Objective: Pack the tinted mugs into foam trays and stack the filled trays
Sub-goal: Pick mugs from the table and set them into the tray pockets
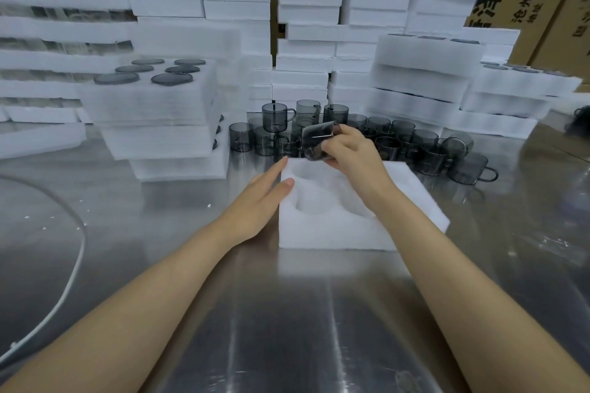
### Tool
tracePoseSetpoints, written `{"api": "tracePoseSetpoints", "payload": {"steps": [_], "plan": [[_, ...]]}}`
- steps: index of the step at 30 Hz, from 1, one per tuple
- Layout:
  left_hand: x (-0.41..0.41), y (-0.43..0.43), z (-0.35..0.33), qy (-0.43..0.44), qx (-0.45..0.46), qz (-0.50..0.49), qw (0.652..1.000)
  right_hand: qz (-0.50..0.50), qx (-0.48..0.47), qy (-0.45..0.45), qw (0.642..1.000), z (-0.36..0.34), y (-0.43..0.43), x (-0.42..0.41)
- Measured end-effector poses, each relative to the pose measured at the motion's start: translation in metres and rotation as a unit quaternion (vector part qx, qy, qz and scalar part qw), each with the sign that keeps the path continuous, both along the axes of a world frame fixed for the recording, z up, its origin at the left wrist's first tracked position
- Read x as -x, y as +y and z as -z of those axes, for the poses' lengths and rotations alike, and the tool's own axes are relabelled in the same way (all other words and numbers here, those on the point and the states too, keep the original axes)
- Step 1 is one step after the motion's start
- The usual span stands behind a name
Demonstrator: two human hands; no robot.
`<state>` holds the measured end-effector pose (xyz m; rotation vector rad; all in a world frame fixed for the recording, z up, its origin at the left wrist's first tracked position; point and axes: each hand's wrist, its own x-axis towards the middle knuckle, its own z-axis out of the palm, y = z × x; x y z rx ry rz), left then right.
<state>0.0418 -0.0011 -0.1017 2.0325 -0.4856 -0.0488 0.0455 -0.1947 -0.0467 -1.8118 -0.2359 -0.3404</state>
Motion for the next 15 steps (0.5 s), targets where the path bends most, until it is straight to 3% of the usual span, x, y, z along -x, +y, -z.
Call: {"api": "tracePoseSetpoints", "payload": {"steps": [4, 15], "plan": [[-0.001, 0.000, 0.000, -0.002, 0.006, 0.002, 1.000, 0.007, 0.050, -0.065, 0.997, 0.001, 0.008, 0.007], [-0.002, 0.000, 0.003, -0.006, 0.018, 0.006, 1.000, -0.011, 0.185, -0.100, 0.978, -0.002, 0.014, 0.017]]}}
